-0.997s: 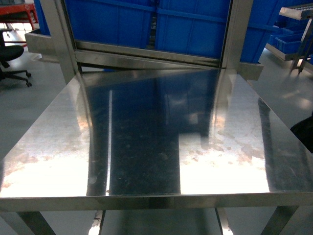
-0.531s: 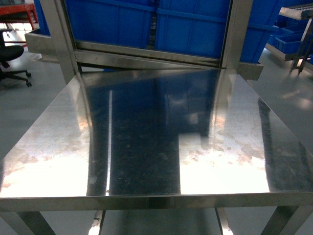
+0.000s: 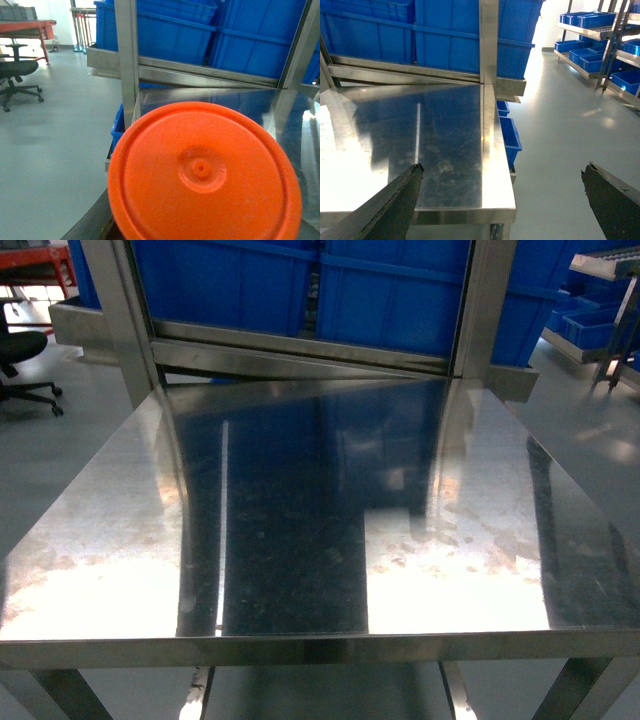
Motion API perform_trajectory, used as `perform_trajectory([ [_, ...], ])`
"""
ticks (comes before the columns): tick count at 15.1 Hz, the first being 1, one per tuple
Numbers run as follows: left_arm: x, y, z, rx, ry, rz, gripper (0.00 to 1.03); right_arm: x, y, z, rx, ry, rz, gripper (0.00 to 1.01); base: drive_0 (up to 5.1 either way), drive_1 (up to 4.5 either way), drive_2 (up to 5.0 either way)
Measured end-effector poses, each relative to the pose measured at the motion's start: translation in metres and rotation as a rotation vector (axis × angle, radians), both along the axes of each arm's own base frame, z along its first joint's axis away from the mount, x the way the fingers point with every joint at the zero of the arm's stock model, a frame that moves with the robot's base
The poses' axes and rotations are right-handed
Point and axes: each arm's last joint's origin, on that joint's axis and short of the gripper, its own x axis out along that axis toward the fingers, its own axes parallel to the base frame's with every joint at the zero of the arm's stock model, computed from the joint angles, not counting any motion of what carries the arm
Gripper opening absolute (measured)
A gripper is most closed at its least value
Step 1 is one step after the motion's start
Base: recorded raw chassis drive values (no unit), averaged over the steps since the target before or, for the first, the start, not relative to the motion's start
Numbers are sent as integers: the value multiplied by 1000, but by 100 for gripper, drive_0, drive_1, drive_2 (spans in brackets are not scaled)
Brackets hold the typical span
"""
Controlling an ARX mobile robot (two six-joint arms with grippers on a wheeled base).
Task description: Pick capacitor and pack into box
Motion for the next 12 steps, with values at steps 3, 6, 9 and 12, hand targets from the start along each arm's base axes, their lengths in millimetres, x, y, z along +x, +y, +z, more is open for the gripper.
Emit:
perform_trajectory([
  [3, 0, 0, 0, 0, 0, 1, 44, 0, 0, 0, 0, 0, 0, 98, 0, 0, 0],
  [6, 0, 0, 0, 1, 2, 0, 44, 0, 0, 0, 0, 4, -1, 98, 0, 0, 0],
  [9, 0, 0, 0, 2, 3, -1, 44, 0, 0, 0, 1, 3, 0, 98, 0, 0, 0],
  [12, 0, 0, 0, 4, 3, 0, 44, 0, 0, 0, 0, 3, 0, 98, 0, 0, 0],
])
